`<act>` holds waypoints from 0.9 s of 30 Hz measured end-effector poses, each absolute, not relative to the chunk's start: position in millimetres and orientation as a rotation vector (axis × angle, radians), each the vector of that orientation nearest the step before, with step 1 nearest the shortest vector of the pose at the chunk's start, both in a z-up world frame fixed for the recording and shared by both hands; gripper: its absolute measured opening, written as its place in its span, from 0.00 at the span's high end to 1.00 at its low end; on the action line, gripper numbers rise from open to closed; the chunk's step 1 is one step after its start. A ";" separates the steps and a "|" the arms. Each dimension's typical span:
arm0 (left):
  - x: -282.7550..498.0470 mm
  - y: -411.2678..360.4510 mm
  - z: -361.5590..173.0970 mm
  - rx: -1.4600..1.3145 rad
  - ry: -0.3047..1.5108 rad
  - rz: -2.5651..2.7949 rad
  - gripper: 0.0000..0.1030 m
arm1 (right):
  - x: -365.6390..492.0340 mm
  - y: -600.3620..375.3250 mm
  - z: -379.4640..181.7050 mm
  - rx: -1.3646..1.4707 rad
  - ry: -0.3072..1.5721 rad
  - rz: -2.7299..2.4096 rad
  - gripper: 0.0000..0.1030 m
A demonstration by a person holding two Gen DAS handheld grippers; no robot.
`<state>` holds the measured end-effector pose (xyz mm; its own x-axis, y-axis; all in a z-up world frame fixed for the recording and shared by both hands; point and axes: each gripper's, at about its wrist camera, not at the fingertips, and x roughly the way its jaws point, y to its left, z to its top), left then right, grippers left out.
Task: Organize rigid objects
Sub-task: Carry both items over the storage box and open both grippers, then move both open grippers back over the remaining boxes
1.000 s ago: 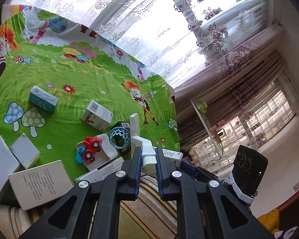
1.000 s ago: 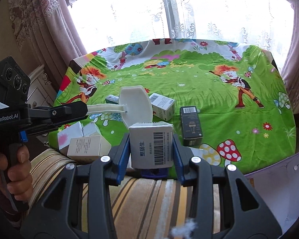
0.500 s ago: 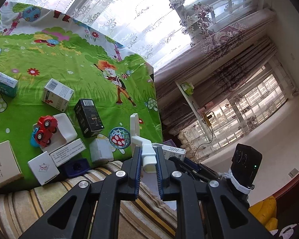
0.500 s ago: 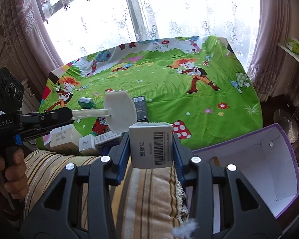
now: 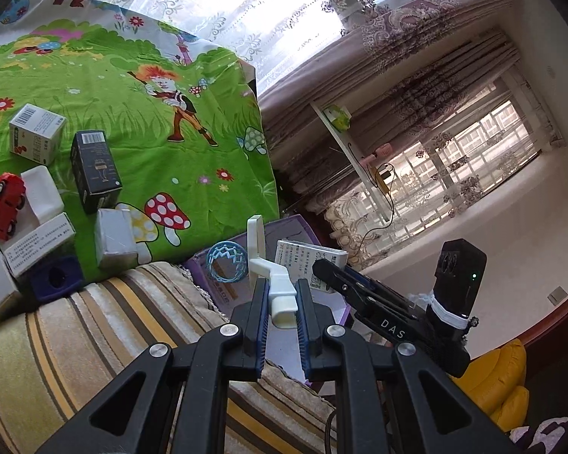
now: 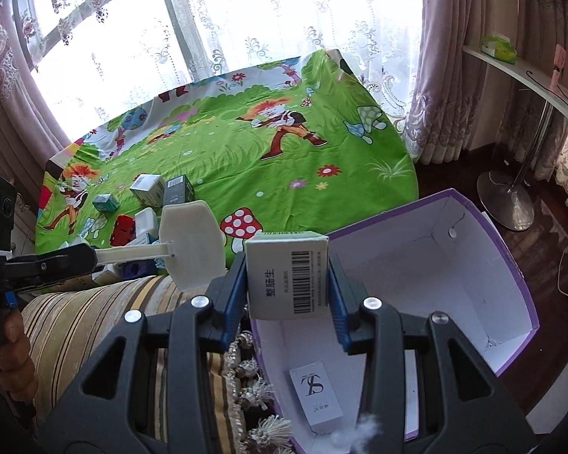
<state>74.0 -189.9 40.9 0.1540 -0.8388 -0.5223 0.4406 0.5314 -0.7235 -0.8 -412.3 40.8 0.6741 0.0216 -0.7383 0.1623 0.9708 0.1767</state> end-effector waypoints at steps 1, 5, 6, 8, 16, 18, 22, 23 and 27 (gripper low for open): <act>72.3 -195.4 39.1 -0.449 1.069 -0.970 0.86 | -1.6 -415.1 39.2 0.239 0.834 -0.088 0.57; 63.5 -216.6 36.7 -0.414 1.094 -0.995 0.86 | -6.0 -427.3 35.8 0.255 0.838 -0.128 0.57; 62.1 -221.5 35.9 -0.406 1.099 -1.000 0.86 | -7.5 -430.9 35.7 0.259 0.837 -0.141 0.57; 59.8 -231.0 33.9 -0.391 1.109 -1.009 0.86 | -10.9 -437.6 35.8 0.266 0.837 -0.159 0.57; 54.3 -259.5 29.2 -0.338 1.142 -1.032 0.86 | -17.7 -456.4 34.6 0.297 0.837 -0.217 0.40; 54.8 -264.2 25.6 -0.330 1.162 -1.034 0.83 | -19.4 -457.3 35.3 0.301 0.827 -0.223 0.31; 53.6 -264.3 22.4 -0.328 1.173 -1.034 0.76 | -20.0 -457.2 36.3 0.301 0.823 -0.226 0.26; 53.7 -262.8 22.7 -0.332 1.169 -1.033 0.74 | -20.1 -457.1 36.4 0.303 0.821 -0.225 0.26; 53.2 -257.2 24.5 -0.338 1.155 -1.019 0.68 | -18.5 -454.5 36.4 0.307 0.822 -0.218 0.25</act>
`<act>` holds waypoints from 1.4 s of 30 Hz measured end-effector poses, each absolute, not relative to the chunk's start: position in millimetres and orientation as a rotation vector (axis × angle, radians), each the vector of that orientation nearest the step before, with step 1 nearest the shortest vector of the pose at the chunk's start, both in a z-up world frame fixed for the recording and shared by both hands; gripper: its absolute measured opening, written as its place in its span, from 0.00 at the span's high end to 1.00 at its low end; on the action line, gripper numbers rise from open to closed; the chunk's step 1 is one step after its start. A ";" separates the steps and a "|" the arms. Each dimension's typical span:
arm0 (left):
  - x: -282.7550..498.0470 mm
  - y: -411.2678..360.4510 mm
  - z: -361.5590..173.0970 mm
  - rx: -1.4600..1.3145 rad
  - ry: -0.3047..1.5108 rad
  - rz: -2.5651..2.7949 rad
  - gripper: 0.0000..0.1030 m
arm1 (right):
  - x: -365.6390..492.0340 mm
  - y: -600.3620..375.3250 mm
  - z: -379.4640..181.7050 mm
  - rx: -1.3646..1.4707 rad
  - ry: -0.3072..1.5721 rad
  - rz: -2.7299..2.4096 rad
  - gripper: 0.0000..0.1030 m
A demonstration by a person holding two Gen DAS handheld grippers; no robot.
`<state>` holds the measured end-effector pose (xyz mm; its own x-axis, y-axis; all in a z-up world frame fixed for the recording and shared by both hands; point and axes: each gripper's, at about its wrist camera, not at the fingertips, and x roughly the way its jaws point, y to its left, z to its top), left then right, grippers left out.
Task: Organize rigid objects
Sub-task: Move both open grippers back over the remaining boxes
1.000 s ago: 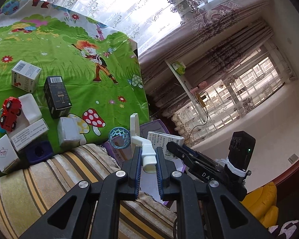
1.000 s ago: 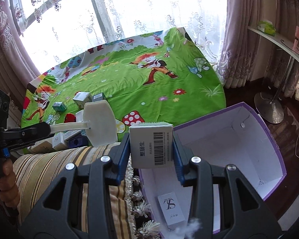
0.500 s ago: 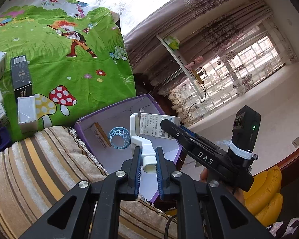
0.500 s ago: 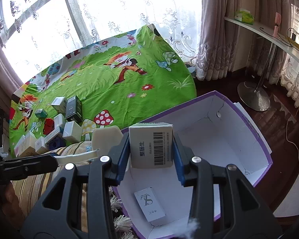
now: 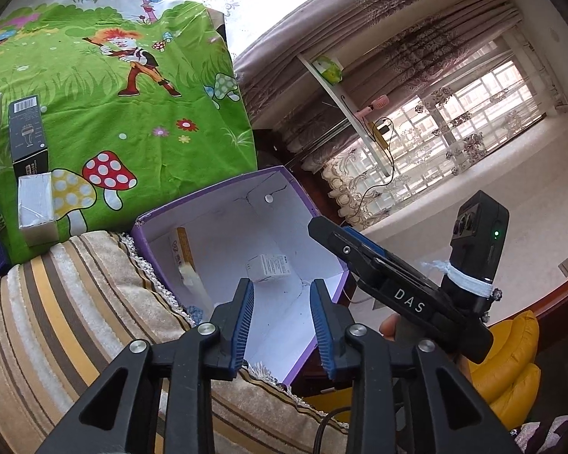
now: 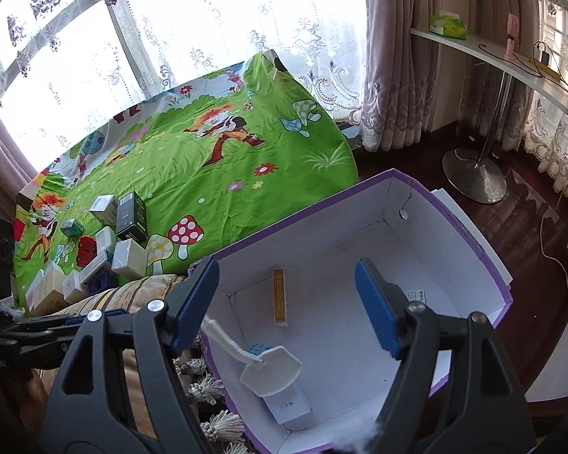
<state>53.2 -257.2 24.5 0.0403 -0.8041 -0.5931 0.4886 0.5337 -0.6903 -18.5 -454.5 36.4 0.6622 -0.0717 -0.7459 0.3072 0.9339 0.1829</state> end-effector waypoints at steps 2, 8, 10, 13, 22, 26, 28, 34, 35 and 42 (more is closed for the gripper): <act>51.9 -254.5 26.4 -0.331 1.144 -1.010 0.68 | -18.4 -453.1 37.0 0.307 0.821 -0.216 0.25; 50.9 -244.7 31.6 -0.318 1.110 -0.985 0.68 | -16.6 -444.6 38.6 0.305 0.824 -0.198 0.25; 51.0 -241.1 32.6 -0.316 1.103 -0.978 0.68 | -16.2 -439.4 40.5 0.289 0.823 -0.188 0.25; 49.8 -233.5 34.8 -0.305 1.083 -0.962 0.68 | -14.8 -430.8 44.2 0.257 0.821 -0.186 0.25; 46.6 -200.9 43.3 -0.273 1.005 -0.884 0.68 | -7.9 -400.5 49.5 0.207 0.827 -0.115 0.25; 45.8 -180.6 43.4 -0.282 0.982 -0.843 0.68 | -4.2 -387.4 48.9 0.188 0.836 -0.090 0.25; 44.9 -170.7 44.1 -0.289 0.971 -0.825 0.68 | -1.6 -382.5 48.6 0.184 0.844 -0.083 0.25; 41.7 -138.9 40.5 -0.322 0.960 -0.770 0.68 | 3.6 -364.8 52.0 0.168 0.846 -0.054 0.24; 41.8 -133.7 39.7 -0.329 0.960 -0.759 0.68 | 4.2 -361.7 51.8 0.164 0.847 -0.049 0.24; 36.9 -104.3 42.3 -0.344 0.924 -0.682 0.46 | 8.7 -336.2 54.7 0.097 0.843 -0.026 0.19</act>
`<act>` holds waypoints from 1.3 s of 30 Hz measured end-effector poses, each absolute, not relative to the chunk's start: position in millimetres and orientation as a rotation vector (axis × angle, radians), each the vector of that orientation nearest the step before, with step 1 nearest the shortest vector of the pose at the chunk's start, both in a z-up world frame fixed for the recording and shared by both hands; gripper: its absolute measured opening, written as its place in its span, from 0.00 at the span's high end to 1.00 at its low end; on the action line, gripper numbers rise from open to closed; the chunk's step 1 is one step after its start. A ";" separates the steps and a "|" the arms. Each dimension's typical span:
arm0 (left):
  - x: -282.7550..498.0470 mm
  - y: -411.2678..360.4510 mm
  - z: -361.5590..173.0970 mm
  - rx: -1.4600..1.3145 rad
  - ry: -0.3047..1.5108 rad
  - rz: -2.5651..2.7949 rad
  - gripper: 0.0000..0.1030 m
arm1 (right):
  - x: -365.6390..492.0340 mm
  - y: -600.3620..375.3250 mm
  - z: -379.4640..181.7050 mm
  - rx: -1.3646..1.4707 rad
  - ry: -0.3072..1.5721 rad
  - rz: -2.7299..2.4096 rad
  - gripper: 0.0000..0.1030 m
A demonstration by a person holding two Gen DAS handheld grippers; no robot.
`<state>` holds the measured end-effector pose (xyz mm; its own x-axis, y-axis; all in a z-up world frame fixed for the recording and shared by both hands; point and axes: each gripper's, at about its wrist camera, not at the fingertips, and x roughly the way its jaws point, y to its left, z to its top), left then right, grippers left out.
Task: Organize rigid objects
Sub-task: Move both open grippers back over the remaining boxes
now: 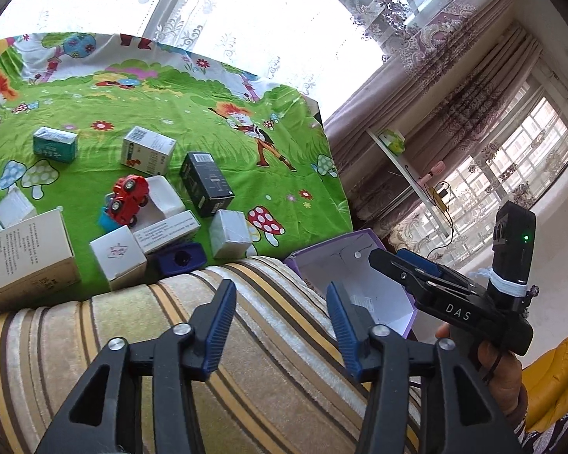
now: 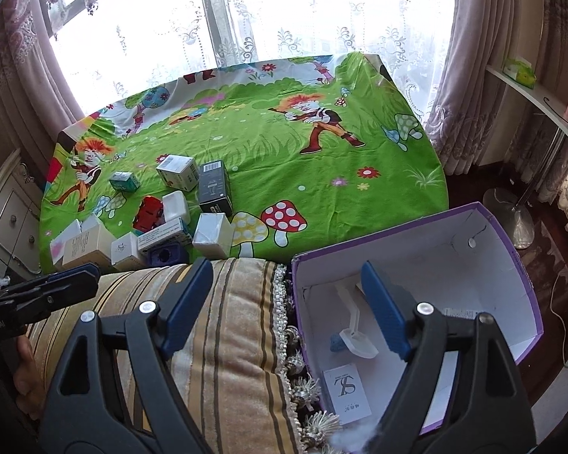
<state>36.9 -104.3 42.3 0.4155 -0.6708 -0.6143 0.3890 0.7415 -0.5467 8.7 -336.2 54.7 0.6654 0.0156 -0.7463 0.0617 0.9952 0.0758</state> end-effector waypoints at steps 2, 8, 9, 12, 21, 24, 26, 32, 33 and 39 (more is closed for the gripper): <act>35.1 -96.1 45.2 -0.339 0.909 -0.658 0.41 | 9.4 -326.9 58.1 0.056 0.833 -0.031 0.18; 33.4 -65.7 45.1 -0.337 0.907 -0.552 0.34 | 9.9 -302.4 66.3 -0.031 0.803 -0.017 0.08; 32.8 -59.6 44.8 -0.343 0.905 -0.531 0.34 | 10.6 -299.2 66.9 -0.041 0.802 -0.013 0.08; 30.3 -39.1 43.7 -0.386 0.884 -0.484 0.34 | 12.6 -290.1 67.4 -0.069 0.797 0.000 0.08; 25.1 0.4 39.0 -0.359 0.885 -0.407 0.24 | 20.0 -275.9 60.5 -0.031 0.823 0.088 0.08; 27.6 11.4 34.7 -0.375 0.908 -0.395 0.24 | 26.3 -276.5 52.9 0.028 0.872 0.123 0.08; 28.7 16.6 34.4 -0.372 0.913 -0.392 0.24 | 29.2 -275.3 49.2 0.031 0.885 0.127 0.08; 35.3 28.7 32.5 -0.334 0.924 -0.376 0.24 | 41.2 -271.6 40.6 0.020 0.921 0.151 0.08; 37.2 30.0 31.9 -0.323 0.929 -0.370 0.24 | 44.2 -271.8 38.6 0.030 0.932 0.166 0.08; 50.6 29.9 26.8 -0.223 0.968 -0.382 0.24 | 59.7 -263.5 25.8 0.005 0.995 0.185 0.08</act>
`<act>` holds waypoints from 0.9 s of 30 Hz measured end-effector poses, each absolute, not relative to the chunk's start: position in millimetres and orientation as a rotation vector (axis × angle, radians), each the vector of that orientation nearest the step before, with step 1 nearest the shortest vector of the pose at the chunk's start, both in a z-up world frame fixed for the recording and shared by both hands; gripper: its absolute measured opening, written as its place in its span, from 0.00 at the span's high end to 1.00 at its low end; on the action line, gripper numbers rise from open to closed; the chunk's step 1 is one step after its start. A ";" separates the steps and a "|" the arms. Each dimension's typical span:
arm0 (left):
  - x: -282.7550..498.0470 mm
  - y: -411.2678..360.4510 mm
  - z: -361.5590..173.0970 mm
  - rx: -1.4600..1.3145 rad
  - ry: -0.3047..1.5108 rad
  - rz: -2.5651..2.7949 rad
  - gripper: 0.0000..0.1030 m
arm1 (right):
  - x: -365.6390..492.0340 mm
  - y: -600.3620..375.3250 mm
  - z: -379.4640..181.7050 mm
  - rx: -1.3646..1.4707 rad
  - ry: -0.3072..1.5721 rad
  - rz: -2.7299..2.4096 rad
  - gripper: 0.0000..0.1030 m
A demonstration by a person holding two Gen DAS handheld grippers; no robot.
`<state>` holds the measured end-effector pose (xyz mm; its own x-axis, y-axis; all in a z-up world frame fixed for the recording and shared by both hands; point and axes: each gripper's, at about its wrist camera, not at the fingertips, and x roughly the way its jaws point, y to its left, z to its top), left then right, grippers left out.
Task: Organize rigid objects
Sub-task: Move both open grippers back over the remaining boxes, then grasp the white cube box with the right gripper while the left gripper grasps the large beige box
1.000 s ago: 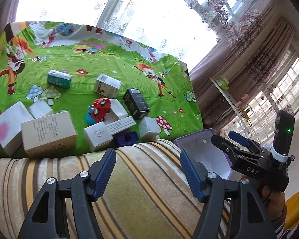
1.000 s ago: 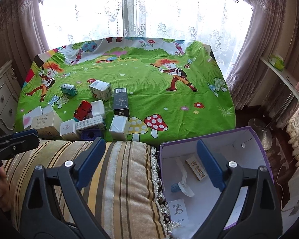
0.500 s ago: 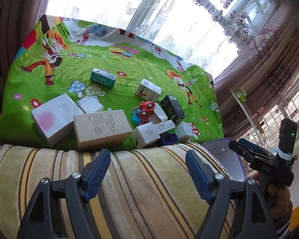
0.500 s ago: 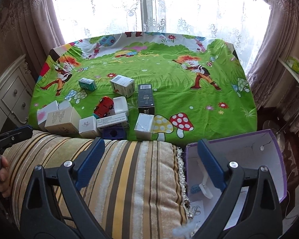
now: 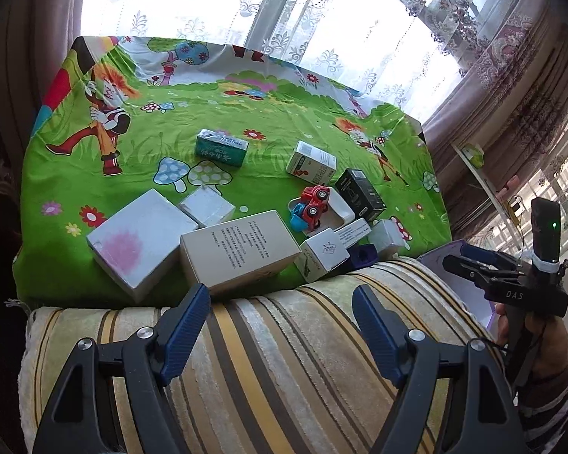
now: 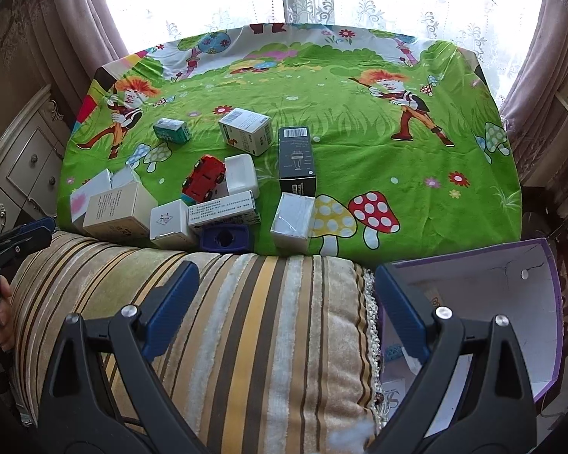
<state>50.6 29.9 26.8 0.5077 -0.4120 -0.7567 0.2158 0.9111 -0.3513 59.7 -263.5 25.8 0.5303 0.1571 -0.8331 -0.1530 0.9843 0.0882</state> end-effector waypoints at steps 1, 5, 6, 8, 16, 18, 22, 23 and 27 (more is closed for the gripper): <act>53.5 29.8 25.5 -0.206 0.975 -0.383 0.24 | 62.0 -262.4 24.1 0.002 1.003 0.191 0.08; 67.3 30.0 20.3 -0.145 0.998 -0.374 0.24 | 70.0 -257.0 18.8 -0.020 1.031 0.198 0.08; 70.7 29.7 19.2 -0.133 1.002 -0.375 0.24 | 71.7 -255.9 18.0 -0.024 1.036 0.203 0.08; 76.8 28.3 15.8 -0.112 1.024 -0.359 0.24 | 75.4 -254.8 16.6 -0.028 1.046 0.202 0.08; 96.2 22.0 -3.6 -0.282 1.160 -0.172 0.16 | 95.3 -255.6 5.4 -0.031 1.092 0.190 0.08; 99.2 18.8 -5.8 -0.328 1.159 -0.117 0.12 | 99.6 -254.5 4.3 -0.039 1.091 0.186 0.08; 104.1 10.6 -6.5 -0.375 1.166 -0.041 0.10 | 109.3 -251.0 -1.0 -0.060 1.100 0.180 0.08; 105.9 7.7 -6.0 -0.367 1.166 -0.017 0.07 | 112.1 -251.1 -3.1 -0.057 1.106 0.180 0.08; 116.8 4.9 -12.0 -0.376 1.196 0.064 0.00 | 123.2 -255.4 -11.0 -0.021 1.125 0.165 0.08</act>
<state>116.8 4.9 -12.0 0.3721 -0.1483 -0.9163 -0.2451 0.9364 -0.2511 123.2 -255.4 -11.0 0.4206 0.1212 -0.8991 -0.1423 0.9876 0.0665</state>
